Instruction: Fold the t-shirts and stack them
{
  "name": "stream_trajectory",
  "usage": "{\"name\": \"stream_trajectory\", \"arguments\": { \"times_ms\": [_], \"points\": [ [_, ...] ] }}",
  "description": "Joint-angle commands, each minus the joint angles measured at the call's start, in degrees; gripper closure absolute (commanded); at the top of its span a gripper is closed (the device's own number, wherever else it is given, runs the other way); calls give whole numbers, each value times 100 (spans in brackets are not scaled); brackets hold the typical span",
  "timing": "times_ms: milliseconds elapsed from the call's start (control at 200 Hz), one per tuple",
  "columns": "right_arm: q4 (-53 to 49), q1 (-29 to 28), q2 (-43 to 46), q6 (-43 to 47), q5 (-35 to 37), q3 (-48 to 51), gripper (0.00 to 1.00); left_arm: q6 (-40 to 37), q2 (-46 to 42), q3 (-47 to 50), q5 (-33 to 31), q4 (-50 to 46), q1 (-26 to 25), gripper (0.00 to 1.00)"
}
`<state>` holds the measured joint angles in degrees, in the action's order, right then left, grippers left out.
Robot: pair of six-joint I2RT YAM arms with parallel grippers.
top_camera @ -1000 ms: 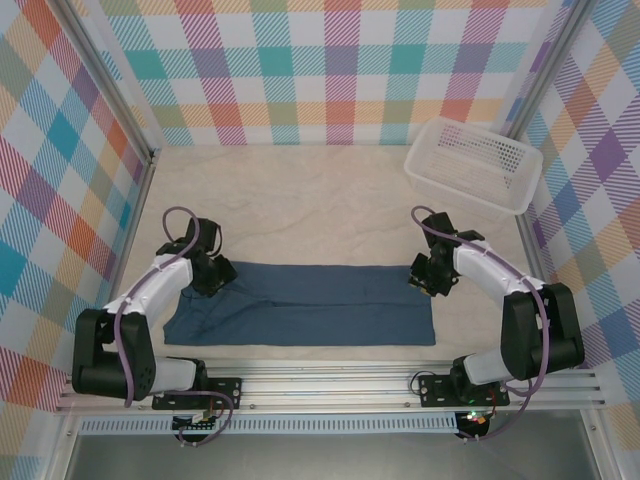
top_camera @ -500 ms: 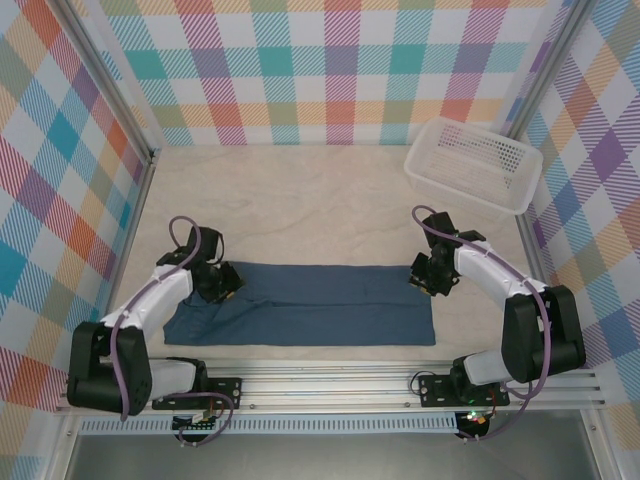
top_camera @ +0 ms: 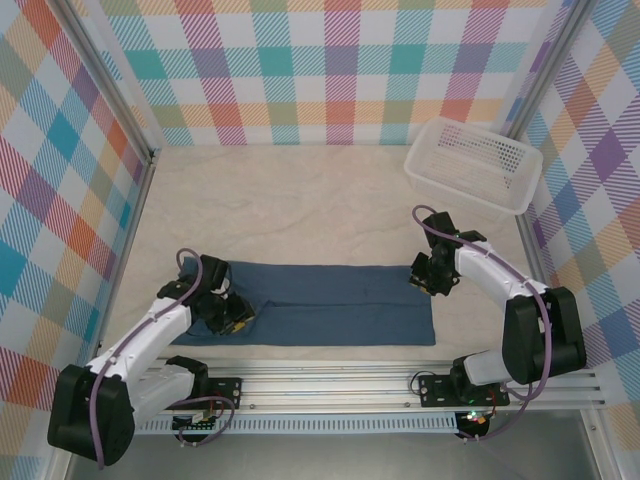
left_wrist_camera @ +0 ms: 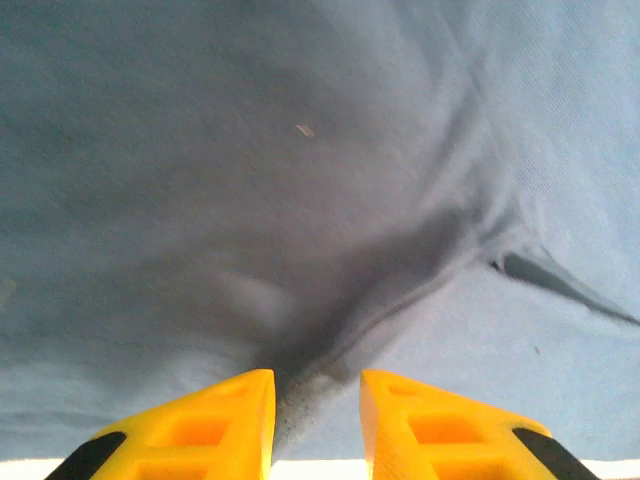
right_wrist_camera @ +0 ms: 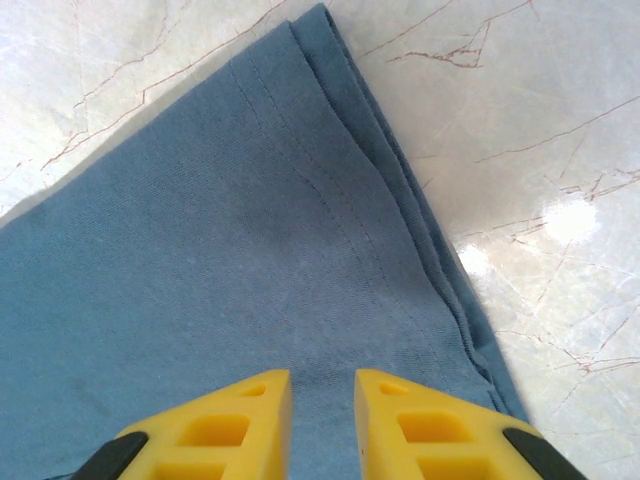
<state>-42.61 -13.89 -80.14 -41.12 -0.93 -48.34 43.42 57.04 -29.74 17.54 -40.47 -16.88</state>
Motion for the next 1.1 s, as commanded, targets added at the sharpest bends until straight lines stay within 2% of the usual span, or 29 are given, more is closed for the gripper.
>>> {"name": "stream_trajectory", "arguments": {
  "times_ms": [0, 105, 275, 340, 420, 490, 550, 645, 865, 1095],
  "points": [
    [-160, -6, 169, 8, 14, -35, 77, 235, -249, -176, 100, -541, -131, 72],
    [-152, -9, 196, -1, 45, -35, 77, 298, -366, -487, -264, -792, -131, 72],
    [-152, -5, 167, 8, 59, -70, 78, 894, 17, -566, -535, -198, -135, 74],
    [-175, -6, 174, 18, 71, -88, 78, 939, 375, -652, -921, -529, -137, 79],
    [-195, 1, 217, 25, 71, -106, 78, 788, 702, -736, -1308, -856, -157, 78],
    [-218, -4, 259, 26, 80, -98, 78, 666, 757, -626, -1165, -555, -164, 74],
    [-223, 6, 287, 14, 68, -72, 78, 679, 807, -482, -805, -70, -185, 72],
    [-219, 0, 314, -2, 58, -28, 78, 780, 930, -484, -726, 292, -460, 71],
    [-161, 2, 289, -40, 42, 0, 79, 1050, 1265, -428, -728, 491, -1133, 76],
    [-116, -1, 279, -98, 25, 32, 79, 1300, 1372, -542, -714, 464, -1722, 76]
  ]
}}
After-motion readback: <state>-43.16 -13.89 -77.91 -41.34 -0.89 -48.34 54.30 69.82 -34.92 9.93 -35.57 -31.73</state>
